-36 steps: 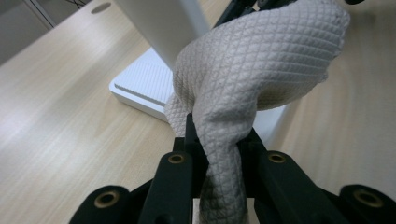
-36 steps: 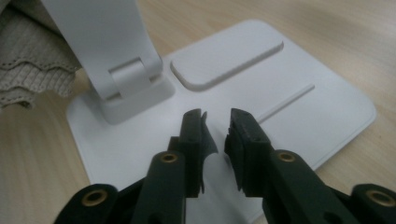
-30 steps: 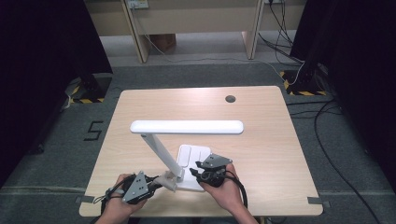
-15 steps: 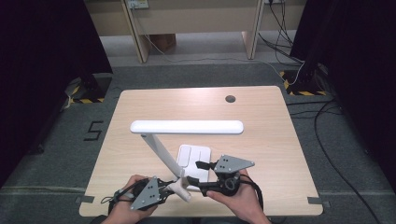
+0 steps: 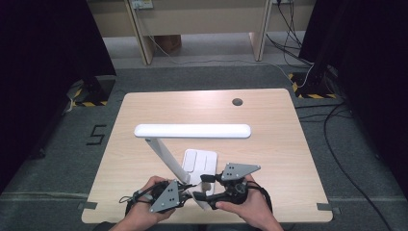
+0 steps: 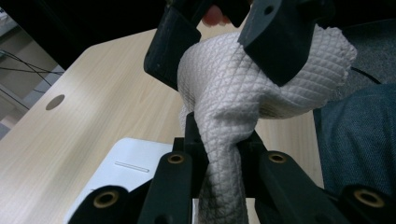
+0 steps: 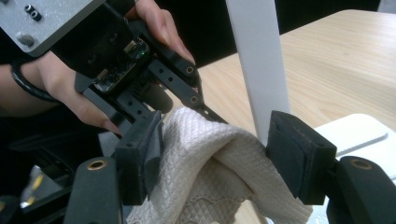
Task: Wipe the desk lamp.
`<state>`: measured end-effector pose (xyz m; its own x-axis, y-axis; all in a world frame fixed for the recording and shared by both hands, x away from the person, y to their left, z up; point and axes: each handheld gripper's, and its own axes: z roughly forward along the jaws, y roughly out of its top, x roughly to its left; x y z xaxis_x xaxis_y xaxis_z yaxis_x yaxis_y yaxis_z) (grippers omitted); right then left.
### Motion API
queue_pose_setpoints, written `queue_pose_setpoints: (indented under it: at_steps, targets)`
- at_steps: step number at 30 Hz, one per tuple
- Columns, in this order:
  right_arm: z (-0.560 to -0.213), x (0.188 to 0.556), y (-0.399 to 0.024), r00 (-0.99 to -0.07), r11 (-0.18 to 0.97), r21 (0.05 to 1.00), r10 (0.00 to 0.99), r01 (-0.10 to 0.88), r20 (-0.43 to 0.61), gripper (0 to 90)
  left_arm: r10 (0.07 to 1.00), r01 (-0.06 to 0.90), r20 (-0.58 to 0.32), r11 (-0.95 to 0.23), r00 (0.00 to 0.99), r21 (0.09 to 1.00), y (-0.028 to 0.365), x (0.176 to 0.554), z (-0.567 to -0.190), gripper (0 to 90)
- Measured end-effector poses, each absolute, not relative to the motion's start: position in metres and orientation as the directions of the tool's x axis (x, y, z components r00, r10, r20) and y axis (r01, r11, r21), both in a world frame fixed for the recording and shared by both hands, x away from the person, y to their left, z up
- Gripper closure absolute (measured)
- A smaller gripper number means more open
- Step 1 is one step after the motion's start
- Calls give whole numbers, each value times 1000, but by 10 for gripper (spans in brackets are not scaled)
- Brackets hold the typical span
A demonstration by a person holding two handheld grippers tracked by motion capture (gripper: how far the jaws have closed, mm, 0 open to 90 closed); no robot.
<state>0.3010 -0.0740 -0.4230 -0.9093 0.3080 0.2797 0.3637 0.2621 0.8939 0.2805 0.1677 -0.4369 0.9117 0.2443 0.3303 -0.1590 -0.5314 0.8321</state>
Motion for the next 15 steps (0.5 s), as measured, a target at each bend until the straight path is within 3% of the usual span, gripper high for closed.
queue_pose_setpoints:
  at_steps: [7,9,12,15]
  targets:
    - [-427,303,-76,-903,278,878,301,389,305,410,254,-168,337,-516,906,840,169,280,-435,790]
    - [-427,303,-76,-907,288,878,298,382,297,470,258,-170,340,-513,904,842,170,280,-434,790]
    - [-425,302,-78,-908,279,884,306,374,288,630,269,-166,341,-512,901,843,171,282,-433,786]
    - [-424,302,-79,-908,280,886,311,370,280,717,274,-164,343,-515,899,841,171,283,-433,763]
